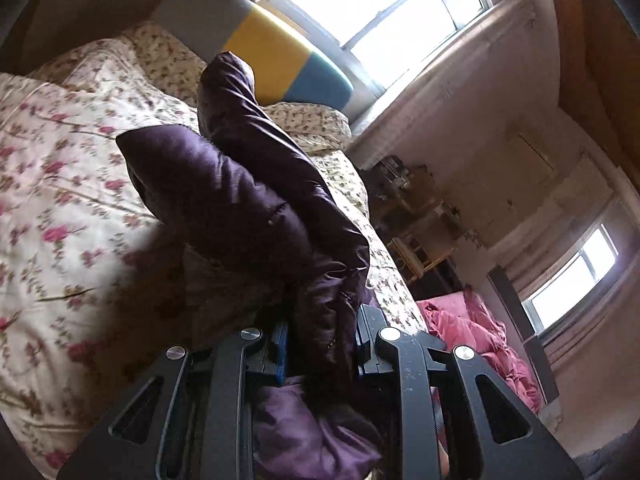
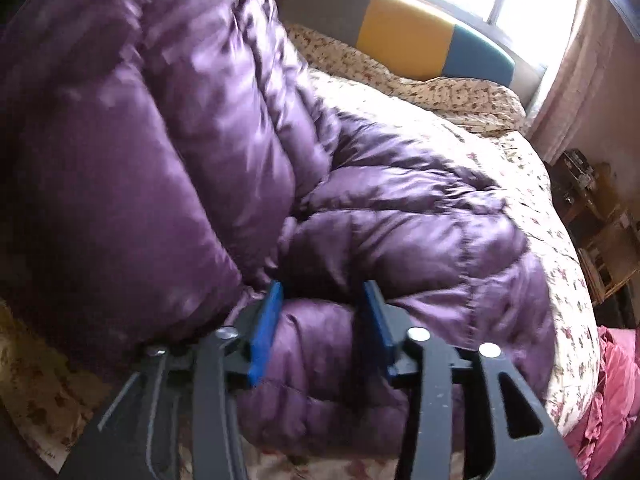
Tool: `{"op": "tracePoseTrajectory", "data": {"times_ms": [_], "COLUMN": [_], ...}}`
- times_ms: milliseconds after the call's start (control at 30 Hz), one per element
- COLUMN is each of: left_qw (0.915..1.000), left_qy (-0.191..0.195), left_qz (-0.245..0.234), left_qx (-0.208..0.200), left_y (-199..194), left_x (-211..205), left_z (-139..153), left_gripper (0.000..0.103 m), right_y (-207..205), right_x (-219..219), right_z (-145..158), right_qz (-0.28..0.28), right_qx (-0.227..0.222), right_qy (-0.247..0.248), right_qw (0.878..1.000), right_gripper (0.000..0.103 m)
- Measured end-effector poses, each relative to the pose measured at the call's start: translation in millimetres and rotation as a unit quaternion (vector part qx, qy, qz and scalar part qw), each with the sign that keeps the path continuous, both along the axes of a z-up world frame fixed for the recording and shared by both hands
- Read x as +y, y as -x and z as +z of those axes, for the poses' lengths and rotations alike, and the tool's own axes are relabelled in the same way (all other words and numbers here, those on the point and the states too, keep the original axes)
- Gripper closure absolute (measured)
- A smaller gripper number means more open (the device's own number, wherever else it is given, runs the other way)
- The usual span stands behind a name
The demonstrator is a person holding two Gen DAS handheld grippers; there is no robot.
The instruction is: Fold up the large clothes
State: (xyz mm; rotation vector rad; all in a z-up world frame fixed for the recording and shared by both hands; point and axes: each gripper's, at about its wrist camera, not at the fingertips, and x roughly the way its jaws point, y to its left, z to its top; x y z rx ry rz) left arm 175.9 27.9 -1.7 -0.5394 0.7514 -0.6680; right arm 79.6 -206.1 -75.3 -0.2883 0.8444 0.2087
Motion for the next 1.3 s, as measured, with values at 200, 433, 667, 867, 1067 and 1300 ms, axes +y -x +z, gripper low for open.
{"op": "tracePoseTrajectory", "data": {"times_ms": [200,433,667,867,1067,1300], "left_qw": [0.9994,0.9971,0.9895,0.9788,0.9744,0.9818], "left_qy": [-0.016,-0.048,-0.114,-0.175,-0.192,-0.138], "left_qz": [-0.03,-0.059,-0.084,-0.104,-0.117,-0.13], "left_qx": [-0.004,0.006,0.032,0.022,0.006,-0.01], "left_y": [-10,-30,-47,-50,-34,-17], "left_x": [-43,-102,-178,-237,-257,-223], "left_z": [5,-4,-34,-65,-66,-34], "left_gripper": [0.08,0.08,0.077,0.073,0.057,0.041], "right_y": [8,6,13,20,18,23], "right_x": [-45,-114,-177,-207,-214,-197], "right_z": [26,40,44,33,27,35], "right_qz": [-0.048,-0.144,-0.232,-0.258,-0.263,-0.256], "right_qx": [-0.017,-0.017,-0.013,0.009,0.018,0.007], "right_qy": [-0.002,0.021,0.029,0.027,0.022,0.02], "right_qw": [0.999,0.989,0.972,0.966,0.964,0.966], "right_gripper": [0.057,0.055,0.044,0.043,0.04,0.038]}}
